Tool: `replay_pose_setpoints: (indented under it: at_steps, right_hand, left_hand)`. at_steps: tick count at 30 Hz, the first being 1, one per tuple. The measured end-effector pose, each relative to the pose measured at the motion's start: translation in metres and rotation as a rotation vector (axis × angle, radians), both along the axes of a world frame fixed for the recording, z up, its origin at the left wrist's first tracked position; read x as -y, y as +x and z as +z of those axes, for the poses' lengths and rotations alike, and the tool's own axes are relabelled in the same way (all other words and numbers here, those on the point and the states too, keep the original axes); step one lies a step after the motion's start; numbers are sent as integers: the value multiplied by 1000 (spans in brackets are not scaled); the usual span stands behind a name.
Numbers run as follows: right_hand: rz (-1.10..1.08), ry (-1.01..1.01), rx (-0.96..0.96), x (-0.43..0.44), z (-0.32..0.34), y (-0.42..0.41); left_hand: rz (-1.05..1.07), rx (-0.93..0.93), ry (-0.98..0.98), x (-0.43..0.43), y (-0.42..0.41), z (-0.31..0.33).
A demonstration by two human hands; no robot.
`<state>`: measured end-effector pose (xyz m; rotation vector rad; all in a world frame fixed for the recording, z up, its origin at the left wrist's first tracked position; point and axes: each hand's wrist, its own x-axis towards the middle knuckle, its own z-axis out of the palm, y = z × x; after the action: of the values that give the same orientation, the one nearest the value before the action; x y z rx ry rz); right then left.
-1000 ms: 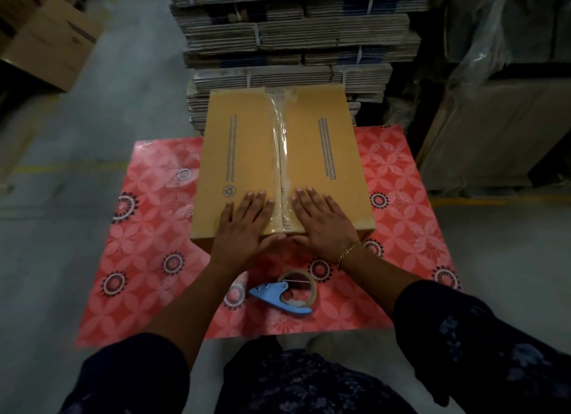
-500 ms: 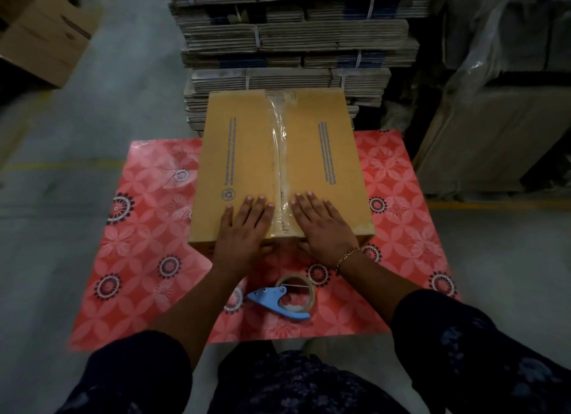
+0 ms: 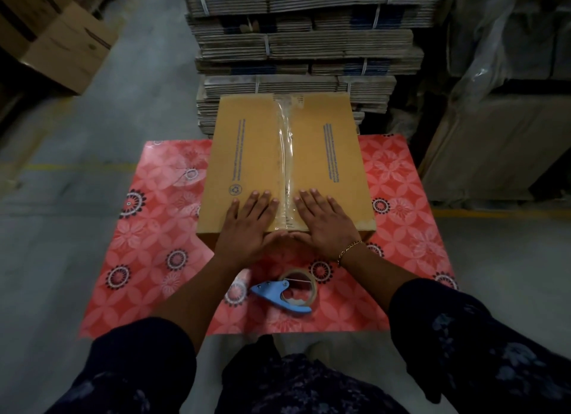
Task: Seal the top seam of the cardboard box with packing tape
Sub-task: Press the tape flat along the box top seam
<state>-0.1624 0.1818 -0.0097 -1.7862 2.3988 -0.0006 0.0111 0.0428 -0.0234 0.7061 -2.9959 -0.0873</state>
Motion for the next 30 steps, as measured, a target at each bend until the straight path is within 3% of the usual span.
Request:
replay_pose_setpoints:
  at_steps: [12,16,19,21,23,26,29,30]
  right_hand:
    - [23,57,-20,0,2,1]
    - [14,52,44,-1,8,0]
    - [-14,-44,214,-4,21,-11]
    - [-171,-205,277,-13,25,-30]
    - [-442,-341,340,-21,29,-53]
    - [-768,-351,616,-27,31,-71]
    - [-922,-380,977,-27,19,-69]
    - [-925,-402,1011,-28,14,-66]
  left_hand:
    - [15,98,-88,0,-2,-6]
    - [1,112,-21,0,-1,0]
    - [-32,132,121,12,8,10]
    - [89,29,228,24,19,17]
    - [338,-140,275,42,28,20]
    - [733,-305,508,69,35,20]
    - [864,-336,865,74,40,17]
    - [863,-358,947,73,42,15]
